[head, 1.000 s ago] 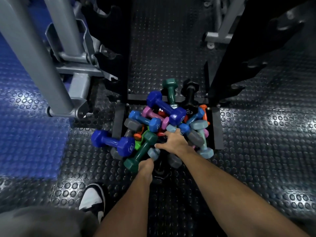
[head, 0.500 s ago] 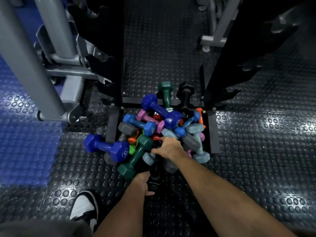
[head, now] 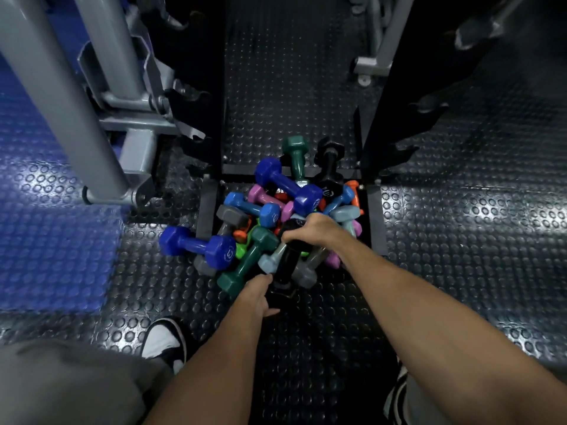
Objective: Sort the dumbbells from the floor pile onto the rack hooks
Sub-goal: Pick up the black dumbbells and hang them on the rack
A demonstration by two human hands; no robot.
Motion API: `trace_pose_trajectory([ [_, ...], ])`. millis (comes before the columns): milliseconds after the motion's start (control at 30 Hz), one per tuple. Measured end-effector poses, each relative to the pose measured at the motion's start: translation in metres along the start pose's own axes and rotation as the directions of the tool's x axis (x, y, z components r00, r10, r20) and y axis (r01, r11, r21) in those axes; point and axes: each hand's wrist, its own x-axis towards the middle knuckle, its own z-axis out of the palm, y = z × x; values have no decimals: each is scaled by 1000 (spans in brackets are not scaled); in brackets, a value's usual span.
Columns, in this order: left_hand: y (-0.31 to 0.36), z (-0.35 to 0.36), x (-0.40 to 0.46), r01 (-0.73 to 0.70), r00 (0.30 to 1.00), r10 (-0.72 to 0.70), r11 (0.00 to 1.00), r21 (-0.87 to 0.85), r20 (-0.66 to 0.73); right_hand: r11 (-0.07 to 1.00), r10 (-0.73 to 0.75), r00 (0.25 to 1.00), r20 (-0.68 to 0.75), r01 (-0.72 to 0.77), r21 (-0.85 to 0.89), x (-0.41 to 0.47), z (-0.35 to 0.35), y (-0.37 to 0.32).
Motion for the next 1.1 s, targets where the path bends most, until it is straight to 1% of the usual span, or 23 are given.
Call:
trace_pose_trajectory([
  [100, 9, 8, -17, -62, 998, 62, 997, -36, 9, 995, -54, 998, -26, 56, 80, -17, -23, 0],
  [200, 25, 20, -35, -179, 984, 176, 979, -98, -36, 977, -88, 994, -56, 98, 191, -37, -49, 7],
  [333, 51, 38, -46, -348, 936, 343, 935, -69, -80, 945, -80, 986, -149, 123, 302, -54, -82, 31],
  [400, 66, 50, -50, -413, 910, 411, 911, -23, -65, 927, -78, 969, -235, 158, 341, -58, -93, 48],
  [467, 78, 67, -58, -458, 889, 457, 889, -17, -12, 912, -45, 943, -331, 174, 372, -57, -102, 64],
  [533, 91, 87, -57, -507, 862, 507, 861, 30, 8, 892, -10, 918, -397, 188, 411, -56, -112, 78],
  [600, 101, 109, -56, -544, 838, 546, 833, 106, 11, 838, 61, 885, -461, 205, 505, -52, -124, 89],
  [633, 106, 122, -59, -561, 826, 563, 819, 121, 19, 810, 110, 860, -498, 213, 547, -50, -131, 94],
  [700, 114, 143, -65, -579, 815, 578, 808, 109, 48, 772, 156, 826, -541, 240, 589, -43, -144, 111],
  [800, 126, 165, -70, -543, 831, 531, 838, 41, 164, 700, 235, 799, -553, 256, 667, -39, -160, 132],
  [900, 128, 179, -77, -520, 827, 491, 853, 44, 273, 615, 287, 766, -575, 313, 724, -31, -165, 151],
  [933, 126, 183, -77, -524, 815, 482, 850, 53, 321, 575, 319, 751, -578, 332, 748, -26, -166, 156],
  [1000, 120, 191, -68, -557, 766, 473, 826, 83, 435, 496, 365, 731, -577, 372, 785, -17, -166, 165],
  [1033, 119, 194, -64, -594, 735, 469, 794, 131, 490, 453, 386, 723, -573, 393, 800, -13, -166, 168],
  [1100, 116, 201, -55, -666, 689, 468, 711, 228, 554, 385, 424, 708, -565, 424, 820, 0, -164, 177],
])
